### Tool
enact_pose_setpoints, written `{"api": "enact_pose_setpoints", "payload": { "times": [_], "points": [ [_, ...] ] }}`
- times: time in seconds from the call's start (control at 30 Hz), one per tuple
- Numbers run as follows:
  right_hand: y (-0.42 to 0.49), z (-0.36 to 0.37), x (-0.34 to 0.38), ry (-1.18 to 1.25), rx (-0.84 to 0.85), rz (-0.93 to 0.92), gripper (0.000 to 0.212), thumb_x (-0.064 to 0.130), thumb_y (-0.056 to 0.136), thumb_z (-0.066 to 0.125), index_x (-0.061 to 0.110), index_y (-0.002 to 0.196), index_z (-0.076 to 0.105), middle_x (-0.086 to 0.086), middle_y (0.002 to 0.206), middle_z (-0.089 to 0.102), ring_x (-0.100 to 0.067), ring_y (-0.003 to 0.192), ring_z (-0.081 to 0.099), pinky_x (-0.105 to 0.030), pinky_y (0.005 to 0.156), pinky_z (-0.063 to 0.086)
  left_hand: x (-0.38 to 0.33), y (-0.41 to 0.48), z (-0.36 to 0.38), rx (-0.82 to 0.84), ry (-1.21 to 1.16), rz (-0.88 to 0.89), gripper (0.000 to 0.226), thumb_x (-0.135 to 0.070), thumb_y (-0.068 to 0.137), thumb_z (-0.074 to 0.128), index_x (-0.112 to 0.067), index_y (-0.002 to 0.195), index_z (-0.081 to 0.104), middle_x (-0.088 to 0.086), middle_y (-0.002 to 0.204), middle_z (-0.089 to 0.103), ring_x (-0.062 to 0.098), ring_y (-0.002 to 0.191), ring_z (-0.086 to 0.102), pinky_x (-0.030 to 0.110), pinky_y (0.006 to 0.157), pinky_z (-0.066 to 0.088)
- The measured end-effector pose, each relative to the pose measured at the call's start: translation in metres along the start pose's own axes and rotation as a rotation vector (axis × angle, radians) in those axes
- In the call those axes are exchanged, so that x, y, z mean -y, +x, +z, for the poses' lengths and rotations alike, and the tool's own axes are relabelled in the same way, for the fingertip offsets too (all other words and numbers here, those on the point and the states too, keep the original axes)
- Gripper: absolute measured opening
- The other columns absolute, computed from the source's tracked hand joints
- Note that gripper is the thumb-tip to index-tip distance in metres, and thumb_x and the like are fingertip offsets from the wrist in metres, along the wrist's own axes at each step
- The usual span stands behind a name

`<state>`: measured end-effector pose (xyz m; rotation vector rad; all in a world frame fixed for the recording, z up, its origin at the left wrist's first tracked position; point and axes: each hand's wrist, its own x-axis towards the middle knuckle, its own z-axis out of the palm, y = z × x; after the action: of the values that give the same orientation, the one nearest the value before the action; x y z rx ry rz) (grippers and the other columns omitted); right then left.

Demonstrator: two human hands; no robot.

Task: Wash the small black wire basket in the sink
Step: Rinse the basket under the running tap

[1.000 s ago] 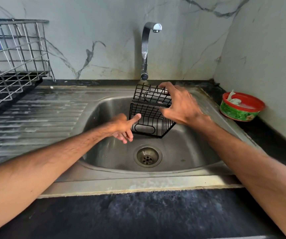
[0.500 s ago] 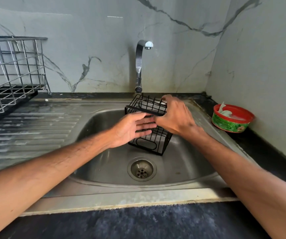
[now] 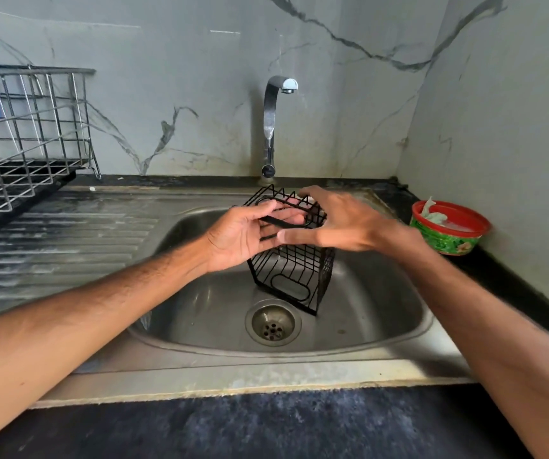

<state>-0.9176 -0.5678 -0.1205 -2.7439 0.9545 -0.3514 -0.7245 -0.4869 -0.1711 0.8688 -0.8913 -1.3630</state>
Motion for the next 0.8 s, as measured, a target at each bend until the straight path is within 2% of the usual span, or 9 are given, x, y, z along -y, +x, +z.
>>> {"api": "enact_pose_setpoints", "payload": {
  "times": [0.1, 0.23, 0.33, 0.4, 0.47, 0.53, 0.63, 0.73, 0.8],
  "points": [
    [-0.007, -0.009, -0.006, 0.23, -0.009, 0.0, 0.07, 0.08, 0.084, 0.05, 0.033, 0.135, 0.055, 0.006, 0.119, 0.064, -0.015, 0.108, 0.063, -0.027, 0.08, 0.045, -0.001, 0.005, -0.003, -0.104, -0.002, 0.001, 0.028, -0.028, 0.107, 0.053, -0.006, 0.12, 0.066, 0.005, 0.089, 0.079, 0.013, 0.081, 0.076, 0.032, 0.075, 0.064],
    [-0.003, 0.005, 0.0, 0.233, -0.05, 0.028, 0.06, 0.076, 0.083, 0.058, 0.021, 0.109, 0.061, 0.008, 0.098, 0.064, -0.006, 0.087, 0.061, -0.021, 0.062, 0.04, 0.001, 0.009, -0.001, -0.257, 0.02, -0.023, 0.036, -0.047, 0.106, 0.051, -0.017, 0.094, 0.066, 0.009, 0.098, 0.077, 0.018, 0.084, 0.076, 0.033, 0.07, 0.063],
    [0.003, 0.012, 0.005, 0.245, -0.118, 0.031, 0.057, 0.073, 0.082, 0.062, 0.017, 0.088, 0.059, 0.003, 0.081, 0.064, -0.009, 0.066, 0.056, -0.018, 0.052, 0.041, 0.004, 0.009, 0.002, -0.275, 0.003, -0.039, 0.042, -0.054, 0.105, 0.049, -0.018, 0.093, 0.067, 0.009, 0.101, 0.078, 0.018, 0.085, 0.075, 0.033, 0.073, 0.062],
    [0.004, 0.015, 0.007, 0.24, -0.192, 0.035, 0.054, 0.07, 0.083, 0.065, 0.018, 0.072, 0.055, 0.006, 0.063, 0.057, -0.003, 0.048, 0.047, -0.011, 0.04, 0.032, 0.006, 0.008, 0.005, -0.252, -0.018, -0.043, 0.042, -0.051, 0.108, 0.046, -0.016, 0.099, 0.067, 0.01, 0.104, 0.078, 0.019, 0.084, 0.076, 0.034, 0.077, 0.063],
    [0.006, 0.019, 0.004, 0.235, -0.278, 0.056, 0.059, 0.073, 0.082, 0.064, 0.019, 0.061, 0.052, 0.007, 0.054, 0.055, -0.001, 0.04, 0.048, -0.01, 0.039, 0.035, 0.007, 0.007, 0.01, -0.201, 0.001, -0.053, 0.042, -0.044, 0.112, 0.039, -0.013, 0.108, 0.067, 0.016, 0.112, 0.076, 0.024, 0.09, 0.078, 0.038, 0.084, 0.063],
    [0.01, 0.022, -0.005, 0.224, -0.313, 0.113, 0.073, 0.083, 0.079, 0.056, 0.012, 0.065, 0.059, -0.002, 0.053, 0.061, -0.013, 0.047, 0.06, -0.023, 0.054, 0.054, 0.009, 0.007, 0.017, -0.149, 0.061, -0.04, 0.042, -0.035, 0.114, 0.033, -0.008, 0.12, 0.065, 0.021, 0.118, 0.075, 0.03, 0.102, 0.077, 0.041, 0.089, 0.064],
    [0.011, 0.022, -0.013, 0.267, -0.269, 0.184, 0.089, 0.084, 0.082, 0.048, -0.002, 0.082, 0.067, -0.01, 0.054, 0.066, -0.019, 0.044, 0.064, -0.041, 0.067, 0.06, 0.01, 0.008, 0.027, -0.174, 0.135, 0.026, 0.038, -0.026, 0.115, 0.032, -0.005, 0.122, 0.063, 0.026, 0.105, 0.077, 0.037, 0.097, 0.078, 0.04, 0.081, 0.066],
    [0.01, 0.021, -0.015, 0.518, -0.194, 0.243, 0.085, 0.078, 0.089, 0.045, -0.004, 0.094, 0.068, -0.014, 0.064, 0.07, -0.024, 0.051, 0.069, -0.04, 0.059, 0.062, 0.012, 0.011, 0.029, -0.256, 0.23, 0.103, 0.034, -0.026, 0.116, 0.03, -0.007, 0.114, 0.058, 0.02, 0.076, 0.076, 0.036, 0.077, 0.079, 0.04, 0.069, 0.066],
    [0.011, 0.019, -0.018, 0.742, -0.137, 0.269, 0.071, 0.065, 0.096, 0.049, -0.003, 0.098, 0.069, -0.016, 0.08, 0.074, -0.028, 0.062, 0.072, -0.04, 0.054, 0.062, 0.013, 0.013, 0.026, -0.289, 0.352, 0.153, 0.033, -0.026, 0.116, 0.03, -0.009, 0.112, 0.057, 0.014, 0.062, 0.071, 0.034, 0.069, 0.078, 0.041, 0.069, 0.066]
  ]
}}
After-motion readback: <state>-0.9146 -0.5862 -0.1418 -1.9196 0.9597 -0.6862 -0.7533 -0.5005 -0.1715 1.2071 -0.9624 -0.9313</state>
